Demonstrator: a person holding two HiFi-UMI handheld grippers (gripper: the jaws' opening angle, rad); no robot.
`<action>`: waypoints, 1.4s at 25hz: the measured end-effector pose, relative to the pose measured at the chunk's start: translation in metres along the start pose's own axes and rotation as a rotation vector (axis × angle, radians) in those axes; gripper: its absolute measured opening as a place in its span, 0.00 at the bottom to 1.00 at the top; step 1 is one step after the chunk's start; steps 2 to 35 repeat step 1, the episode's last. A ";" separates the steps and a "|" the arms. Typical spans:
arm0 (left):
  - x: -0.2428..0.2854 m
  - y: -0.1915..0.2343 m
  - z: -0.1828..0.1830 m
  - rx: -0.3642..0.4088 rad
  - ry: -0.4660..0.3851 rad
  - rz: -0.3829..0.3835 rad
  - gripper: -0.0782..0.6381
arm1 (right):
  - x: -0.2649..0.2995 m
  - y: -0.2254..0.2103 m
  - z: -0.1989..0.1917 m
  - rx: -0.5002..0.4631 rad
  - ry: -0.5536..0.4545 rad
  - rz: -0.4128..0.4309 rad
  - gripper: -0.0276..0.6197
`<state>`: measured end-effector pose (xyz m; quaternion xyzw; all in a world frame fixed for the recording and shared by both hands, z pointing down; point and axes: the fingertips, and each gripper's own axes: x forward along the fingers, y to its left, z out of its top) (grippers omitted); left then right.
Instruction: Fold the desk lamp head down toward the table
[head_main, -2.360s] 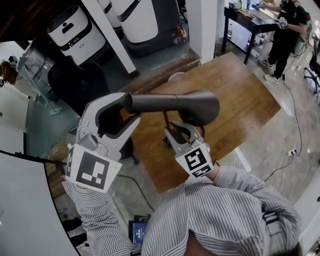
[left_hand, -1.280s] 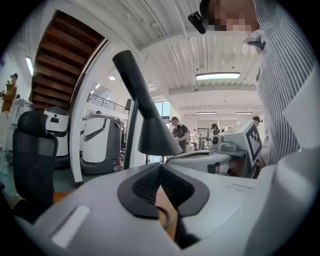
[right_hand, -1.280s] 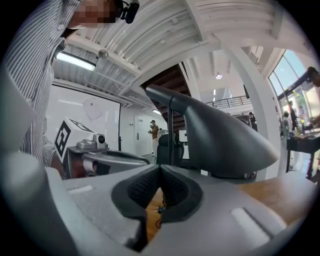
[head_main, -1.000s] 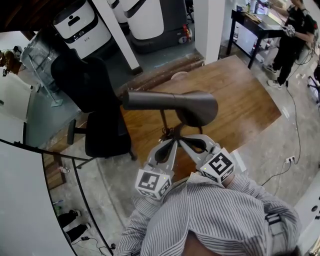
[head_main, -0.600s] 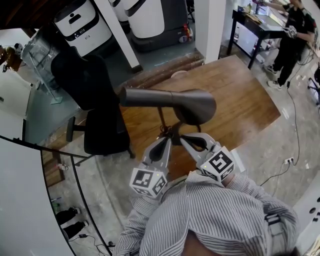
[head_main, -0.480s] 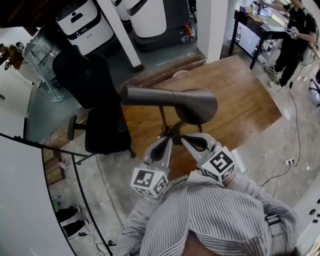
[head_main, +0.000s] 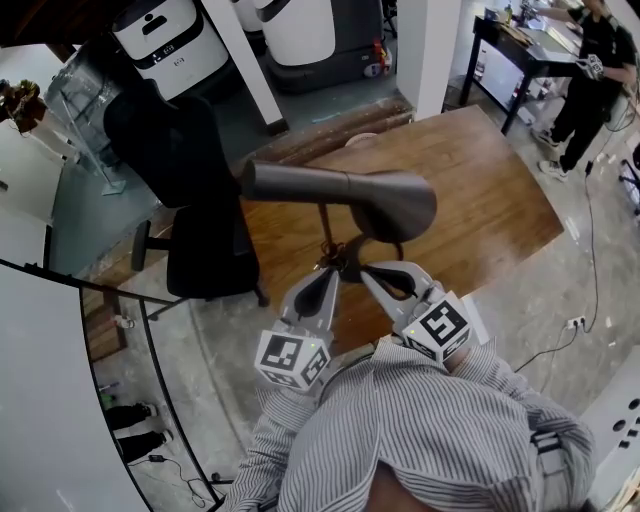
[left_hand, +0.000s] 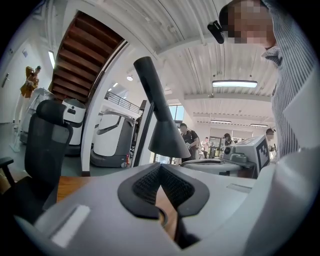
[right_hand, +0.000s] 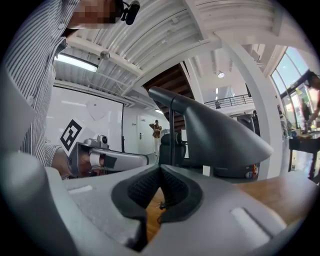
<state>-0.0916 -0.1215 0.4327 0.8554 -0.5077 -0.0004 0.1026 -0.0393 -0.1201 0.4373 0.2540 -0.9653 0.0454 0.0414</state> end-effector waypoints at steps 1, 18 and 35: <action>0.000 0.002 0.001 0.001 0.000 0.000 0.12 | 0.001 0.000 0.002 0.001 -0.006 0.000 0.04; 0.000 0.002 0.001 0.001 0.000 0.000 0.12 | 0.001 0.000 0.002 0.001 -0.006 0.000 0.04; 0.000 0.002 0.001 0.001 0.000 0.000 0.12 | 0.001 0.000 0.002 0.001 -0.006 0.000 0.04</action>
